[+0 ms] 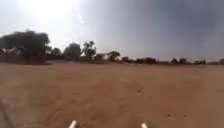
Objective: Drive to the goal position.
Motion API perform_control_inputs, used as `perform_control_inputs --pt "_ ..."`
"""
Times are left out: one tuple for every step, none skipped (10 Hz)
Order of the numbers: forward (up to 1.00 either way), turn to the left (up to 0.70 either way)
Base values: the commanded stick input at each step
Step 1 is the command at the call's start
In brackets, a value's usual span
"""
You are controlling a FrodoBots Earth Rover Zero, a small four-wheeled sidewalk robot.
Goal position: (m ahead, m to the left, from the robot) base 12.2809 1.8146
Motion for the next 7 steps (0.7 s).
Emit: perform_control_inputs --pt "1.0 0.0" --pt "1.0 0.0" --pt "1.0 0.0" --pt "1.0 0.0" --pt "1.0 0.0" --pt "1.0 0.0" --pt "1.0 0.0"
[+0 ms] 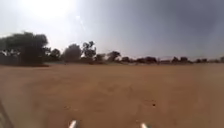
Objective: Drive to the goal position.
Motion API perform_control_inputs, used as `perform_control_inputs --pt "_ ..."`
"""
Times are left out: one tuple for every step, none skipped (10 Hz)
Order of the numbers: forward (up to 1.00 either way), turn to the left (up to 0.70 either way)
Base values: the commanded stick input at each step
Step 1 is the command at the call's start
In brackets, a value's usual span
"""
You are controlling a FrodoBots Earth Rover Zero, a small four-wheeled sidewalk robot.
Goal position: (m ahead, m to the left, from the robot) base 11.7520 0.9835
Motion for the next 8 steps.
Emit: perform_control_inputs --pt "1.0 0.0" --pt "1.0 0.0" --pt "1.0 0.0" --pt "1.0 0.0" --pt "1.0 0.0" --pt "1.0 0.0" --pt "1.0 0.0" --pt "1.0 0.0"
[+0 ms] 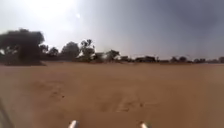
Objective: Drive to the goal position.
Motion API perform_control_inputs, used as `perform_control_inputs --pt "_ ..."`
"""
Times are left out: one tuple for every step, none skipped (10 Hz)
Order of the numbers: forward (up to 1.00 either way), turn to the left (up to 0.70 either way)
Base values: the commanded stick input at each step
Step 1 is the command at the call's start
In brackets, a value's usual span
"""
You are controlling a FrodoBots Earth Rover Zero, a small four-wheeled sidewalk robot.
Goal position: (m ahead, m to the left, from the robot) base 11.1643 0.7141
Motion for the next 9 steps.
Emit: perform_control_inputs --pt "1.0 0.0" --pt "1.0 0.0" --pt "1.0 0.0" --pt "1.0 0.0" --pt "1.0 0.0" --pt "1.0 0.0" --pt "1.0 0.0" --pt "1.0 0.0" --pt "1.0 0.0"
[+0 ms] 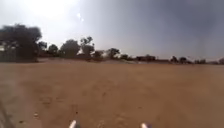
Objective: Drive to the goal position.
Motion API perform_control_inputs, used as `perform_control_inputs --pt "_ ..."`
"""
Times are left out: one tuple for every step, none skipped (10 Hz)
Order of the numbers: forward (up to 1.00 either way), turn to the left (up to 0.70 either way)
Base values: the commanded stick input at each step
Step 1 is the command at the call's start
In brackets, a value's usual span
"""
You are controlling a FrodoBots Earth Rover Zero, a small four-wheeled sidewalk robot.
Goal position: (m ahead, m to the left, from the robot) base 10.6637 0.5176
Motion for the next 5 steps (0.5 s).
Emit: perform_control_inputs --pt "1.0 0.0" --pt "1.0 0.0" --pt "1.0 0.0" --pt "1.0 0.0" --pt "1.0 0.0"
